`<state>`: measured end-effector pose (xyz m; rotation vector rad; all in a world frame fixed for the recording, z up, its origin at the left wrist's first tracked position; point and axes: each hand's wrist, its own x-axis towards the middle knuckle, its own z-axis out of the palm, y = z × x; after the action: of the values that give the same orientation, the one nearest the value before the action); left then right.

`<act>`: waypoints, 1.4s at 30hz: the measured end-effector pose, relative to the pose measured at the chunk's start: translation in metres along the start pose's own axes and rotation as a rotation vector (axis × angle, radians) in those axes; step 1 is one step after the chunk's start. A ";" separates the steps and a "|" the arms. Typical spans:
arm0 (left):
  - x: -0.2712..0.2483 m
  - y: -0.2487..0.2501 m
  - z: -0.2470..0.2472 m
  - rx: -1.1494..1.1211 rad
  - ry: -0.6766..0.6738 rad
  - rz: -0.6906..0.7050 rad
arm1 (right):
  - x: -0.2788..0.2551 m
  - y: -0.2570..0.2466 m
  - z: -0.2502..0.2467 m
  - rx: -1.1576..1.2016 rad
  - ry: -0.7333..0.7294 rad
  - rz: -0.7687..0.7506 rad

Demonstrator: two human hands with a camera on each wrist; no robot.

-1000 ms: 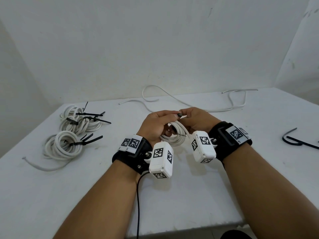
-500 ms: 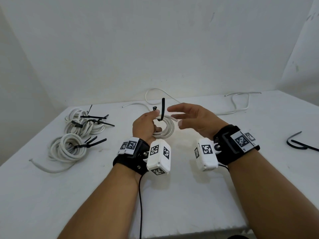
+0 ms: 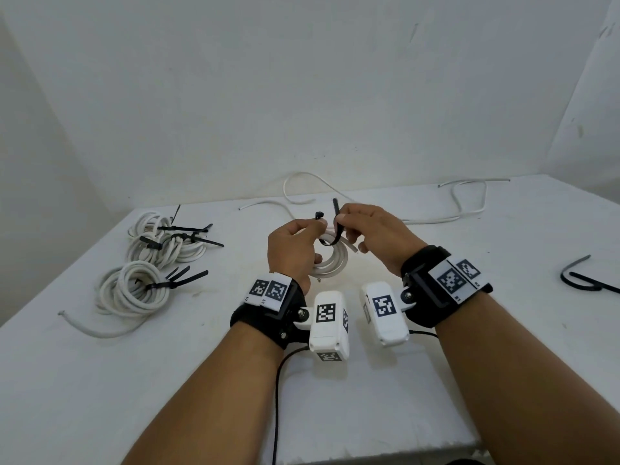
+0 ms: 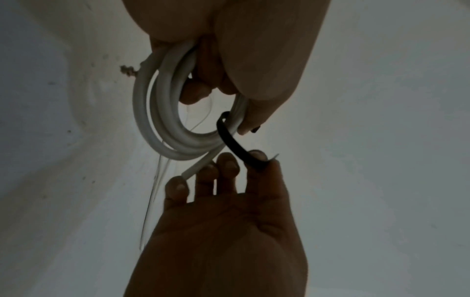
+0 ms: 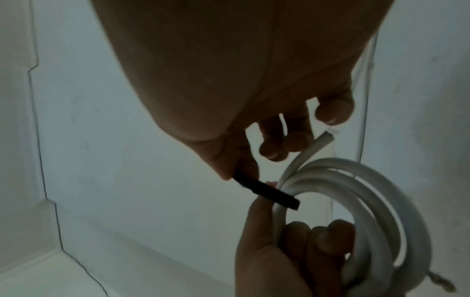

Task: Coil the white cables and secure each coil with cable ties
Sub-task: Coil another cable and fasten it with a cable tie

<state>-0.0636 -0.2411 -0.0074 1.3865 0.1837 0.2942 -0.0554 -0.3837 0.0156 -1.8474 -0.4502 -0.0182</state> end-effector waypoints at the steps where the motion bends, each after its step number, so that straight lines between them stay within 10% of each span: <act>1: 0.000 0.001 -0.001 0.004 0.001 0.011 | -0.002 -0.002 0.000 -0.012 -0.049 0.025; 15: -0.003 0.000 0.000 0.152 -0.089 0.108 | 0.003 0.008 -0.003 0.107 -0.047 0.166; 26: 0.006 -0.006 -0.006 0.386 -0.146 0.445 | 0.002 0.007 -0.001 0.217 -0.018 0.263; 31: 0.005 -0.003 -0.011 0.274 -0.242 0.264 | 0.000 0.007 -0.003 -0.080 0.010 0.124; 35: -0.007 -0.001 -0.003 0.205 -0.413 0.228 | 0.003 0.007 -0.006 -0.005 0.162 0.146; 42: -0.008 -0.002 -0.001 0.085 -0.434 0.098 | -0.002 0.004 -0.009 0.195 0.024 0.203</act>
<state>-0.0712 -0.2431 -0.0097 1.5127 -0.2332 0.0615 -0.0545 -0.3938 0.0146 -1.6904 -0.2372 0.1371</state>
